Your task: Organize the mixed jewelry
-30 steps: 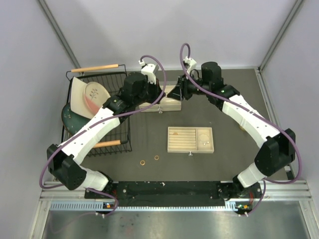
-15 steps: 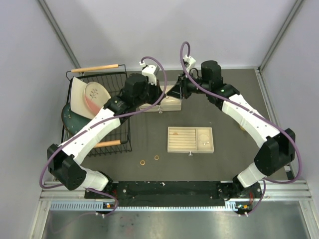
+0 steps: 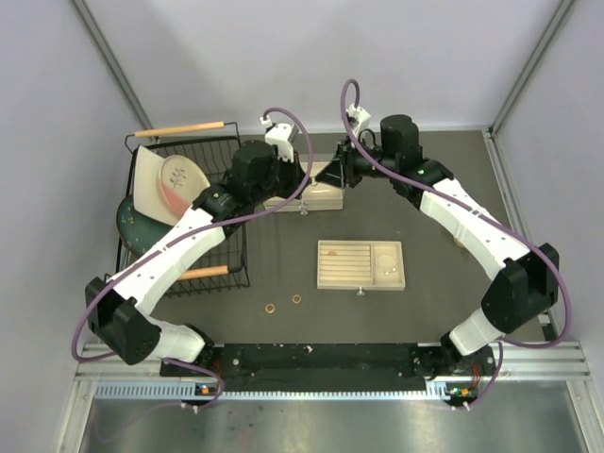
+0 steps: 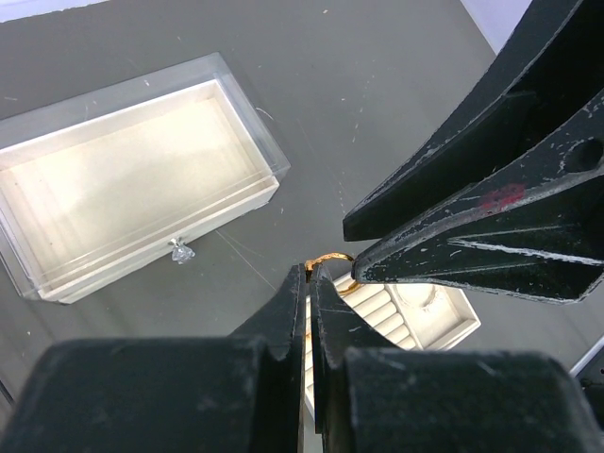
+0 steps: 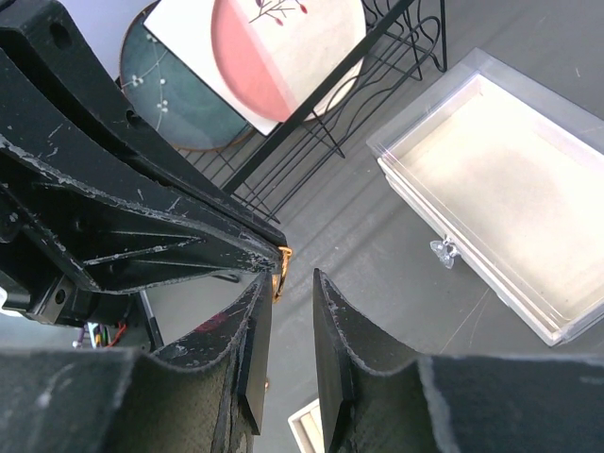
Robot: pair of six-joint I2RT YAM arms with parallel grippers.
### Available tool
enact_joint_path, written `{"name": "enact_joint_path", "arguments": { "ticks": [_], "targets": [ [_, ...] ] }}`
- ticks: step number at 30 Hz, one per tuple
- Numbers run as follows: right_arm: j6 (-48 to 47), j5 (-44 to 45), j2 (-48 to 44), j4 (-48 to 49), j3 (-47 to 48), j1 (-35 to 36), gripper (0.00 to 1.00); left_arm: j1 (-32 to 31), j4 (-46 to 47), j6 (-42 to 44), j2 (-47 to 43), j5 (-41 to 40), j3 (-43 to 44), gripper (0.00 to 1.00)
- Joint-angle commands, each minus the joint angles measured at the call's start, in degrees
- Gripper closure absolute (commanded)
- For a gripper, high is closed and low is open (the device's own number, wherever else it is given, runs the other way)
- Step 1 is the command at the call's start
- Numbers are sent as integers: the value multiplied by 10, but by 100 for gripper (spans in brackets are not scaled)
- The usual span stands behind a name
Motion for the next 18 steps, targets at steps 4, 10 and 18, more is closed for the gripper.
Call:
{"name": "enact_joint_path", "arguments": {
  "ticks": [4, 10, 18],
  "targets": [
    [-5, -8, 5, 11, 21, 11, 75, -2, 31, -6, -19, -6, 1, 100],
    [-6, -11, 10, 9, 21, 15, 76, -2, 33, -9, -19, -5, 0, 100],
    [-6, -13, 16, 8, 26, 16, 85, -3, 34, -10, -21, -2, -4, 100]
  ]
}}
